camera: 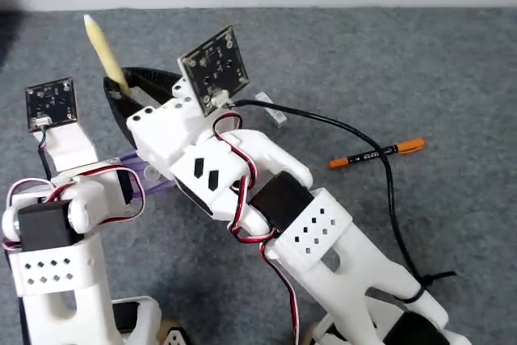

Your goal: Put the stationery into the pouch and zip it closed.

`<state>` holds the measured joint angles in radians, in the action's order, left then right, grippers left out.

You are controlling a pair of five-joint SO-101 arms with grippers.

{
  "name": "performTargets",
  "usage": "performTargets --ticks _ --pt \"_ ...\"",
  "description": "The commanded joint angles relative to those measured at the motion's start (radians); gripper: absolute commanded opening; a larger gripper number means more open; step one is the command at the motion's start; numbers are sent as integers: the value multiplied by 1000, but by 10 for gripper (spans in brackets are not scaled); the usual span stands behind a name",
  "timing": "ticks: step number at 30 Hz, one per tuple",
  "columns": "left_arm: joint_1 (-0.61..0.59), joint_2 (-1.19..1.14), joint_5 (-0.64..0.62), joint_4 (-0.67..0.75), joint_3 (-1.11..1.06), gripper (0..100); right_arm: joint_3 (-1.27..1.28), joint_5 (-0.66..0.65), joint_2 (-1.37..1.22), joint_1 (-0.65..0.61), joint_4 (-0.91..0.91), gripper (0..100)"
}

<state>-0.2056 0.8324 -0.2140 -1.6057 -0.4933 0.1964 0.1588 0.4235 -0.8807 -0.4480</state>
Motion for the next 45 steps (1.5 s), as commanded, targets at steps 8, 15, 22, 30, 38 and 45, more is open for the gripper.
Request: performTargets --ticks 8,15,22,30,38,45 --pt "-3 -5 -8 23 4 12 219 -23 130 -13 48 8" --pt "-3 -6 -8 25 4 12 367 -121 332 -13 47 8" --pt "-2 -8 -8 25 4 12 497 -189 499 -13 39 8" --pt "-2 -8 -8 25 4 12 509 -183 622 -13 -199 8" --pt "-2 -8 -8 25 4 12 560 -189 591 -13 -239 35" --pt "-2 -3 -8 25 4 12 537 -189 555 -18 -239 262"
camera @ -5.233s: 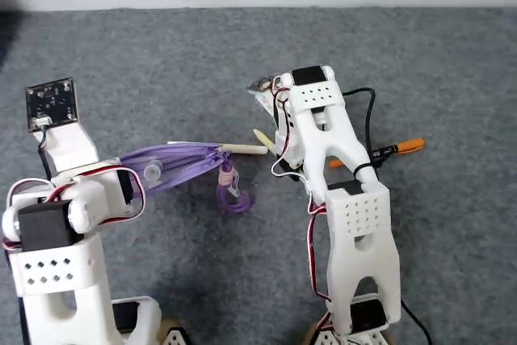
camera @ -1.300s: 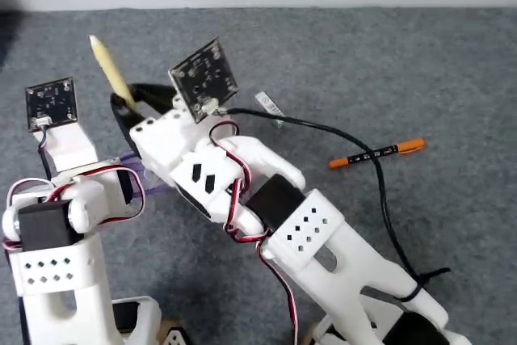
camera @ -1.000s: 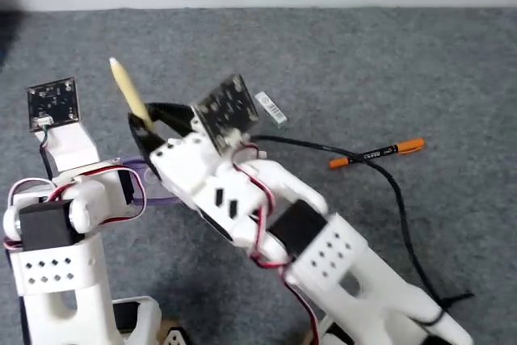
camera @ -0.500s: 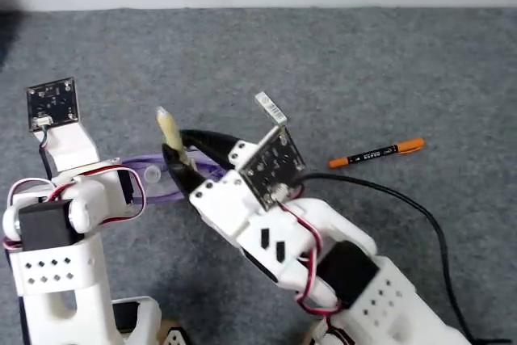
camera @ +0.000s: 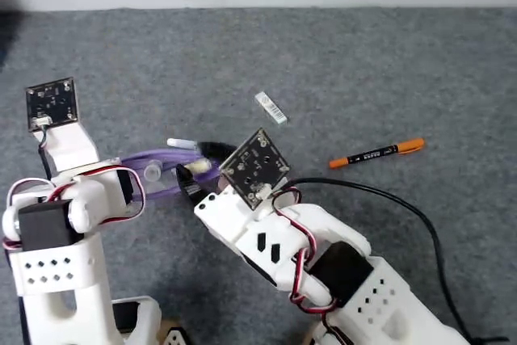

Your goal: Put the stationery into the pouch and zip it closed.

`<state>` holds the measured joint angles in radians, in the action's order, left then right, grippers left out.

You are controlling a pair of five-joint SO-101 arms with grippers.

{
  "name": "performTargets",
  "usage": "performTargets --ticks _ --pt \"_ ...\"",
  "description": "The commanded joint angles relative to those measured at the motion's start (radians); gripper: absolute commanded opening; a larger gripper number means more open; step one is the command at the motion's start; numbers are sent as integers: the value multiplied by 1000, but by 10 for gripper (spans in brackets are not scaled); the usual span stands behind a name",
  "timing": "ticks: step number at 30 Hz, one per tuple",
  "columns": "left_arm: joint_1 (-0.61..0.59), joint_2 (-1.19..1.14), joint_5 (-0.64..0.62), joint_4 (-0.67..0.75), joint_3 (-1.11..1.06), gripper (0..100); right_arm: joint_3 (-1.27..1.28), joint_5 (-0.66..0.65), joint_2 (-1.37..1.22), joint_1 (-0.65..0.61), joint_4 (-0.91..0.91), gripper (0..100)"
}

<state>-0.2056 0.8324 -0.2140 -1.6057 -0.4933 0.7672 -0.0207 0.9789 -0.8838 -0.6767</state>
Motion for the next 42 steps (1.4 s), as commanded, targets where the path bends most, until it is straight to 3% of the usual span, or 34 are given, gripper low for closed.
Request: performTargets --ticks 1,8,20,23,31,37,42 --pt "-2 -3 -8 25 4 12 -40 -9 1 -15 -12 252" --pt "-3 -2 -8 25 4 12 -121 -3 -2 82 -116 119" --pt "-3 -3 -8 25 4 12 -112 0 -137 627 -414 95" --pt "-3 -6 -8 25 4 12 -124 63 -226 725 -423 95" --pt "-2 -8 -8 25 4 12 -302 232 -590 858 -427 97" --pt "-2 -9 -8 25 4 12 -520 377 -851 914 -518 254" --pt "-2 -9 -8 25 4 12 -698 477 -1058 955 -588 262"
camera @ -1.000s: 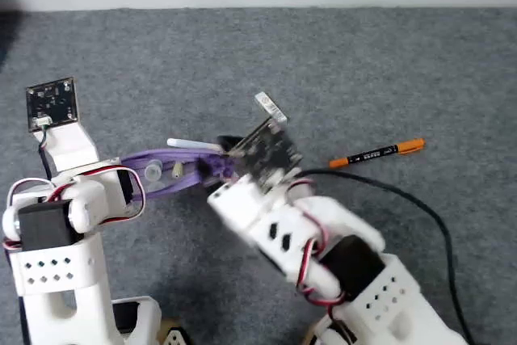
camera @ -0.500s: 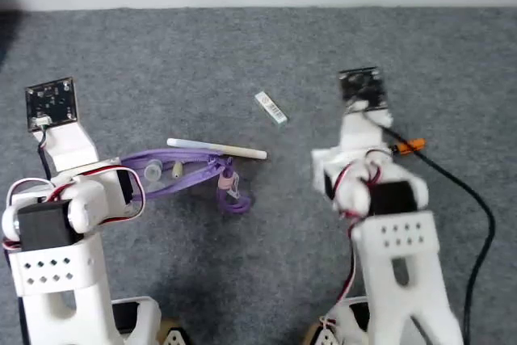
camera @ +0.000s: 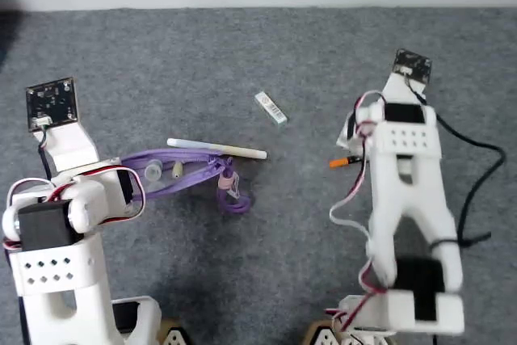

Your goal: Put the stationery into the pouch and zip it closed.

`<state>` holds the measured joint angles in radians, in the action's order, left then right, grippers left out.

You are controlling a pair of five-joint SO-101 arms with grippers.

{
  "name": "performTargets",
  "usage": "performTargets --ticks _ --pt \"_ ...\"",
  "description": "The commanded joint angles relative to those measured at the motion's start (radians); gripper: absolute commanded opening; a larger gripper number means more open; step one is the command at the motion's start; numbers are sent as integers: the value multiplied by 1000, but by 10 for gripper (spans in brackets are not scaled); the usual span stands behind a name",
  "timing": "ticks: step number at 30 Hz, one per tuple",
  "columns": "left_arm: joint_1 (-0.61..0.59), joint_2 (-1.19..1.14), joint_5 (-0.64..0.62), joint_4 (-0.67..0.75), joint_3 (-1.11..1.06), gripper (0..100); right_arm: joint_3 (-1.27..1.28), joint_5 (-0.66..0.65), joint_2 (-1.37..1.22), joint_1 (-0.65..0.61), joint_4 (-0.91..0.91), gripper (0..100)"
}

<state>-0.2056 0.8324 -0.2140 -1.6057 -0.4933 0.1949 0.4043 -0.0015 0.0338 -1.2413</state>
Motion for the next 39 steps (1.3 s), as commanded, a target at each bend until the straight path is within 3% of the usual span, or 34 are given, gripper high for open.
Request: performTargets --ticks 1,13,26,28,33,39 --pt "-2 -9 -8 25 4 12 -157 61 -119 51 -24 262" --pt "-2 -9 -8 25 4 12 -511 80 -484 160 -24 264" --pt "-2 -9 -6 21 2 12 -738 80 -760 163 -50 262" --pt "-3 -9 -6 20 2 12 -738 80 -760 163 -56 224" --pt "-2 -9 -6 23 2 12 -738 78 -756 163 -56 6" --pt "-2 -6 -8 23 2 12 -738 77 -705 156 -110 9"
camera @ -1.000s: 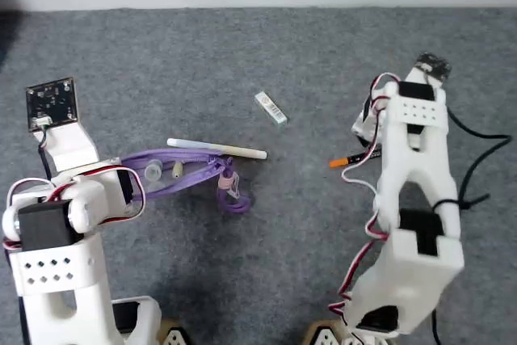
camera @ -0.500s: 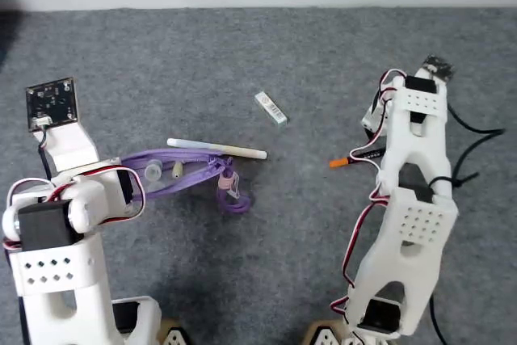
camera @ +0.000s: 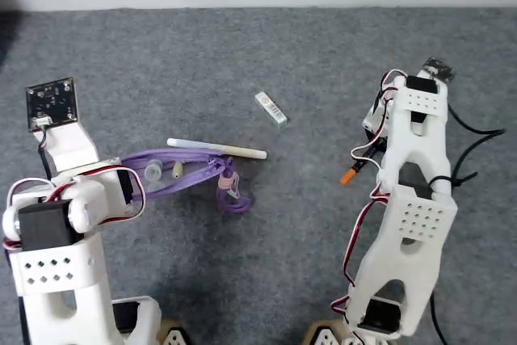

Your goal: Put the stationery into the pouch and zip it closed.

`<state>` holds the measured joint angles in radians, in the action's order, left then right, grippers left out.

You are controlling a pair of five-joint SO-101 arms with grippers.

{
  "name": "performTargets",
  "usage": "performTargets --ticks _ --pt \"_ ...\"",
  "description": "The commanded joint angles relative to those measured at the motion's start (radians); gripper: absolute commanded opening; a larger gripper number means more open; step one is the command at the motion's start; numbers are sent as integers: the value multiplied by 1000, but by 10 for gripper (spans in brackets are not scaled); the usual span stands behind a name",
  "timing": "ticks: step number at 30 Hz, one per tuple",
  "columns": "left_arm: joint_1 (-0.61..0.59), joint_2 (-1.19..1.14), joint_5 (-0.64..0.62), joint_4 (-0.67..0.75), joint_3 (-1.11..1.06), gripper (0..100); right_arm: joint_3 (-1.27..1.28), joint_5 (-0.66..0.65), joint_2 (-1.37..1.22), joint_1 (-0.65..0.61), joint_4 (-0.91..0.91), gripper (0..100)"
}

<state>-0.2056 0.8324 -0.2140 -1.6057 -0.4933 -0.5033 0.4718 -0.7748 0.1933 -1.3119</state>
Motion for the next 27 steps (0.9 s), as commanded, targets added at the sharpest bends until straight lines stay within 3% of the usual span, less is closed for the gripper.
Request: performTargets --ticks 1,10,19,27 --pt "-2 -8 -8 23 2 12 -40 9 87 -5 -54 6" --pt "-2 -8 -8 25 2 12 -40 -72 297 -33 -252 9" --pt "-2 -3 -8 25 2 12 -38 -126 533 -145 -458 9" --pt "-2 -2 -8 25 2 12 -6 -149 774 -234 -481 8"
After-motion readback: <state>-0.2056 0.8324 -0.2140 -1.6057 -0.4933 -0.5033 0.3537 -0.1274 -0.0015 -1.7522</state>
